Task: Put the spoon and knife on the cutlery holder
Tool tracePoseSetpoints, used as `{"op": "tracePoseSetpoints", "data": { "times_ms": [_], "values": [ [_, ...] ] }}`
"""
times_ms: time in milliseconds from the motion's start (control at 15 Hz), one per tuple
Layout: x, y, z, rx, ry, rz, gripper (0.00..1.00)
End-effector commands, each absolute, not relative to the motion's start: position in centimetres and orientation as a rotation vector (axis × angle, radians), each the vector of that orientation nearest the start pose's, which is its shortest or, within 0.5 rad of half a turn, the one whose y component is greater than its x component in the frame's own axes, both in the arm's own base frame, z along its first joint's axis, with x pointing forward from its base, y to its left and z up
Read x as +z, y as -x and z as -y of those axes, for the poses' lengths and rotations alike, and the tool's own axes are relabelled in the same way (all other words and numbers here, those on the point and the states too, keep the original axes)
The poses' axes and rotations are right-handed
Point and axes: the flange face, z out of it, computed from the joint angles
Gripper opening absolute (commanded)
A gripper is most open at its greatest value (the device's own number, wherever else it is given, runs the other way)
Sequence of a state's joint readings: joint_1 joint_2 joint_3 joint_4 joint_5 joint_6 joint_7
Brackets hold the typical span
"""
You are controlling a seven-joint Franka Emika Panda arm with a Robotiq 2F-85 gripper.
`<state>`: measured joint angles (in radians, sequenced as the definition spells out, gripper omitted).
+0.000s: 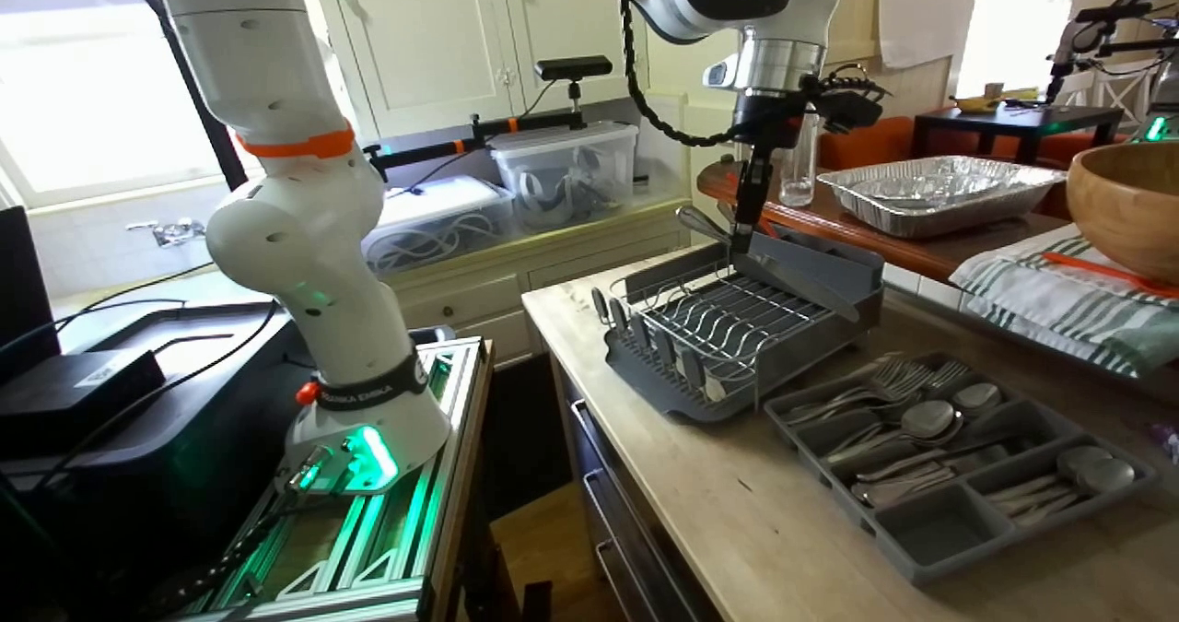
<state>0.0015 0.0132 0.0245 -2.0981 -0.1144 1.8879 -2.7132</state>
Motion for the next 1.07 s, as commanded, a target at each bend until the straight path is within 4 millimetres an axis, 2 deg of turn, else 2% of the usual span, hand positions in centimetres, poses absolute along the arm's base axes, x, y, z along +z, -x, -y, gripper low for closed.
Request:
{"op": "tracePoseSetpoints", "data": {
  "times_ms": [0,133,333,667,933,1000],
  "values": [
    [39.5,-51.8,-4.0,-0.224,-0.437,-3.211,0.02],
    [39.8,-51.8,-2.9,-0.208,-0.404,-3.17,0.02],
    [39.9,-51.1,-2.4,-0.195,-0.398,-3.115,0.02],
    [38.2,-49.2,-6.1,-0.173,-0.244,-3.019,0.02],
    [37.0,-47.8,-7.2,-0.111,-0.193,-3.006,0.02],
    [36.8,-49.1,-7.4,-0.123,-0.262,-3.025,0.09]
  ]
}}
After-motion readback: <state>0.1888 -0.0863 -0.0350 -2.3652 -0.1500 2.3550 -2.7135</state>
